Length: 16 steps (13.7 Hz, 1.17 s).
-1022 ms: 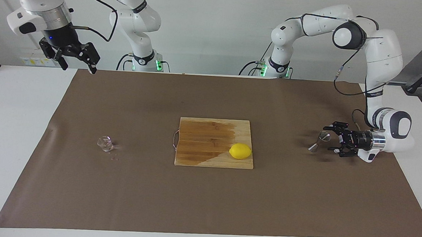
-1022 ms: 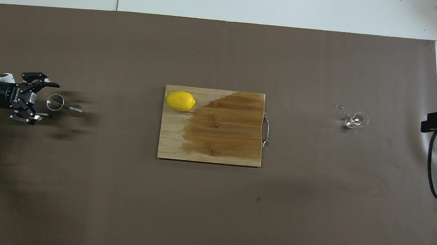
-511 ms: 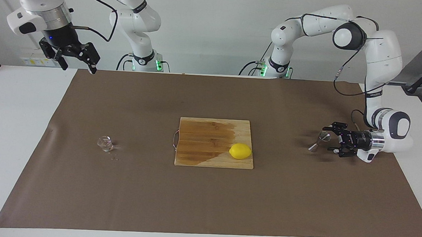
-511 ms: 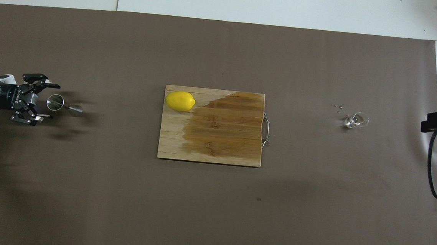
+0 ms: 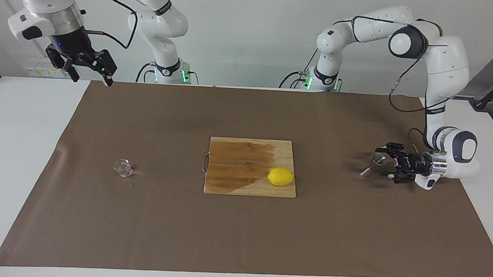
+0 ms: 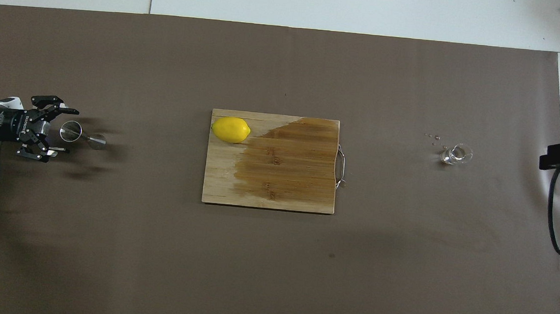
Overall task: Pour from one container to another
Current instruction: 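Close the left gripper on the small metal cup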
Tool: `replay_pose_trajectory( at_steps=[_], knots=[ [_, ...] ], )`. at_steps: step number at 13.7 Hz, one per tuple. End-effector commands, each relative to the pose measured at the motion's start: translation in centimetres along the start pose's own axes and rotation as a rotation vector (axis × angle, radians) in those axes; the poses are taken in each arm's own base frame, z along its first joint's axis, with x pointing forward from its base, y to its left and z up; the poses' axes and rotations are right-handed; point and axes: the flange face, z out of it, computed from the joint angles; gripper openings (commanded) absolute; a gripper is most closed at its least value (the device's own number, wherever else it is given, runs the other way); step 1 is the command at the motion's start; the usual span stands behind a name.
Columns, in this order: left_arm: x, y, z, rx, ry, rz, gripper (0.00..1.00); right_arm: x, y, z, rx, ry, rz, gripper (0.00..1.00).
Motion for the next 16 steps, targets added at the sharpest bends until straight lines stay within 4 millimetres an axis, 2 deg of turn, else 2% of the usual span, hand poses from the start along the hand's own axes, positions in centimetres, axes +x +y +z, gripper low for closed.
replay_pose_trajectory(
  at_steps=[1, 7, 16],
  knots=[
    [0.04, -0.22, -0.01, -0.023, -0.013, 0.028, 1.00, -0.60, -0.06, 0.02, -0.004, 0.009, -0.001, 1.00],
    [-0.09, -0.04, 0.13, -0.030, -0.022, 0.036, 1.00, -0.60, -0.06, 0.02, -0.004, 0.009, -0.003, 1.00],
    [0.12, 0.13, 0.10, -0.042, -0.008, 0.031, 0.51, -0.60, -0.06, 0.02, -0.004, 0.009, -0.001, 1.00]
  ],
)
